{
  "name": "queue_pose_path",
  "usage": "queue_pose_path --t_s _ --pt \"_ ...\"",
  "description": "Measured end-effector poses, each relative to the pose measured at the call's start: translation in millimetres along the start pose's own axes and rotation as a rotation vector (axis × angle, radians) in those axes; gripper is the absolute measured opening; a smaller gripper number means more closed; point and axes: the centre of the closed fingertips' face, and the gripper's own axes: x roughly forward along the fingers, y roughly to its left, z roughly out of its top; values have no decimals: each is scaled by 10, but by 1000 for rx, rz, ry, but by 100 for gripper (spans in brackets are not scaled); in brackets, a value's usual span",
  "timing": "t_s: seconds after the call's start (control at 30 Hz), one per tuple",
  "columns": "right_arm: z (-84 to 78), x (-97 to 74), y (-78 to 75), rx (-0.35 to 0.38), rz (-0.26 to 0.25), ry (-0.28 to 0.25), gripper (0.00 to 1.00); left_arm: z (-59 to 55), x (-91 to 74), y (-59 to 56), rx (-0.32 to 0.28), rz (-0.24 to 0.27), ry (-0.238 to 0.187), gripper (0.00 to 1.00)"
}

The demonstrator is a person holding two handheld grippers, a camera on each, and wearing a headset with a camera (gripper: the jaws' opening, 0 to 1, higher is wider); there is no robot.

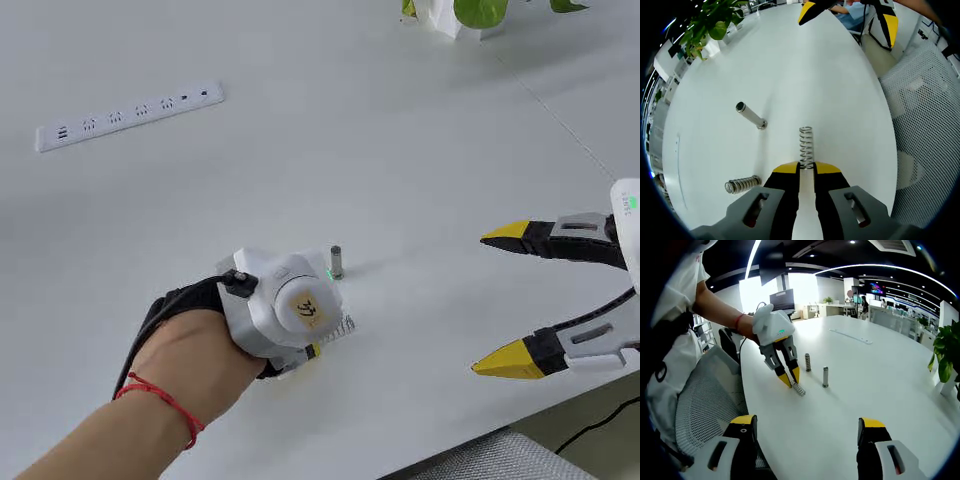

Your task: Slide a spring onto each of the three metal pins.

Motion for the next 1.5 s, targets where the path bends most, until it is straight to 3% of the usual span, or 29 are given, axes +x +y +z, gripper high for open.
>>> queue_pose_path --t_s 0.43,0.93,1.17,1.5 --pt "13 11 33 -5 8 7 80 14 -11 -75 -36 -18 -32 6" --pt "228 56 122 -43 33 1 78 47 -211 -124 -72 -10 -109 6" --pt "446 66 208 -87 55 -7 76 152 -456 -144 -107 10 -206 6" --pt "843 103 352 -143 113 -32 69 308 -903 -134 -161 47 -379 6"
